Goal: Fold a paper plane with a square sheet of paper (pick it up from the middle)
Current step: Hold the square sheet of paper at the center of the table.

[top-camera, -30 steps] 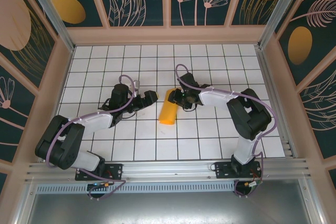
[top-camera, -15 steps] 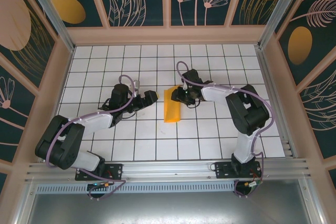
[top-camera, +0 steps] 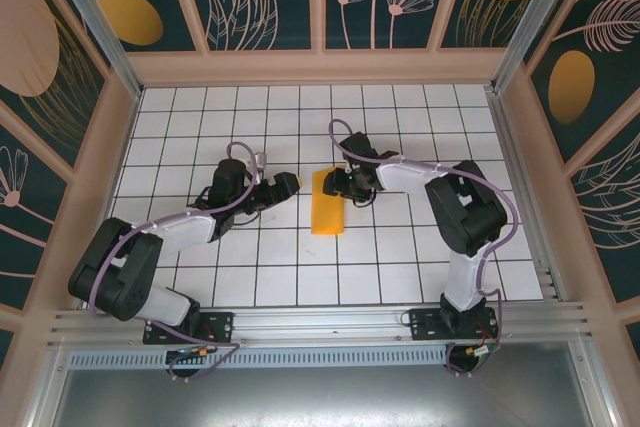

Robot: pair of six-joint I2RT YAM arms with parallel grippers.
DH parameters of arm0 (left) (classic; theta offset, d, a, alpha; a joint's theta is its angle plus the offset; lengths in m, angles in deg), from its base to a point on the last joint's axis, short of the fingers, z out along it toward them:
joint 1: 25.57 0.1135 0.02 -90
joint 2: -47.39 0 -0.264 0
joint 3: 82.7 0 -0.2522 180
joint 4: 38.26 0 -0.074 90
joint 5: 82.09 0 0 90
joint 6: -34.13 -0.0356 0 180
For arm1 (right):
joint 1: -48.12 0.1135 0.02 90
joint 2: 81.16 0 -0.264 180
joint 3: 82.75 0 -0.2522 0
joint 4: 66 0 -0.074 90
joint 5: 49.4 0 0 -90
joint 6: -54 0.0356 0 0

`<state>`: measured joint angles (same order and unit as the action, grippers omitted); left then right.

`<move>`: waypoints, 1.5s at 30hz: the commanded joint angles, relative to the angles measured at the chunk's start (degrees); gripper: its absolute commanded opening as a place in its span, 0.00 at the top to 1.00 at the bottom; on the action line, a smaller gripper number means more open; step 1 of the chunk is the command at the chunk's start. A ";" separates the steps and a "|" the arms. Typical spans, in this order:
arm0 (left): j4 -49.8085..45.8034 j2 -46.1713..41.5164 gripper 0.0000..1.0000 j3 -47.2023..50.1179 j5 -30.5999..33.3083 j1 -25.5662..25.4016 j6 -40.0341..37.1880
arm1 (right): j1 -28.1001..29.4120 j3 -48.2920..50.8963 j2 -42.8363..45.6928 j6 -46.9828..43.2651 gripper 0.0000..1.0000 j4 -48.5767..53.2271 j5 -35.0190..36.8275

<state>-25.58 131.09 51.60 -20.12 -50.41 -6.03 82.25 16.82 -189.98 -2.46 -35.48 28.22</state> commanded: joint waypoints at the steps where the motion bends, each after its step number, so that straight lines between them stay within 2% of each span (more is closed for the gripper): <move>1: 0.91 0.75 0.15 -1.19 0.48 -0.43 0.94 | 0.17 -1.01 -2.63 -0.09 0.39 3.69 3.08; 12: 0.39 1.66 0.16 -1.38 0.62 -0.39 1.13 | 0.09 -1.42 -3.63 -0.83 0.31 5.41 3.69; 29: 0.73 3.17 0.21 -1.98 0.18 -0.47 1.51 | 0.05 -2.38 -6.59 -2.69 0.32 9.40 6.91; 33: 0.40 4.34 0.25 -2.57 0.26 -0.47 2.02 | -0.02 -2.66 -7.29 -1.99 0.32 10.66 8.32; 39: 0.46 6.39 0.35 -3.69 0.56 -1.20 2.51 | 0.07 -2.66 -7.64 -2.08 0.32 11.33 9.69; 42: 0.03 8.51 0.48 -5.33 0.51 -1.93 3.42 | 0.22 -2.64 -7.83 -1.72 0.32 11.45 9.92; 45: -0.21 11.01 0.73 -6.78 1.02 -2.90 4.84 | 0.28 -2.57 -8.06 -1.59 0.32 11.24 9.83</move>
<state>-25.65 139.94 46.81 -19.70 -52.44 -2.55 83.47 12.12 -192.77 -4.14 -29.65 31.13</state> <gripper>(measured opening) 0.318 0.681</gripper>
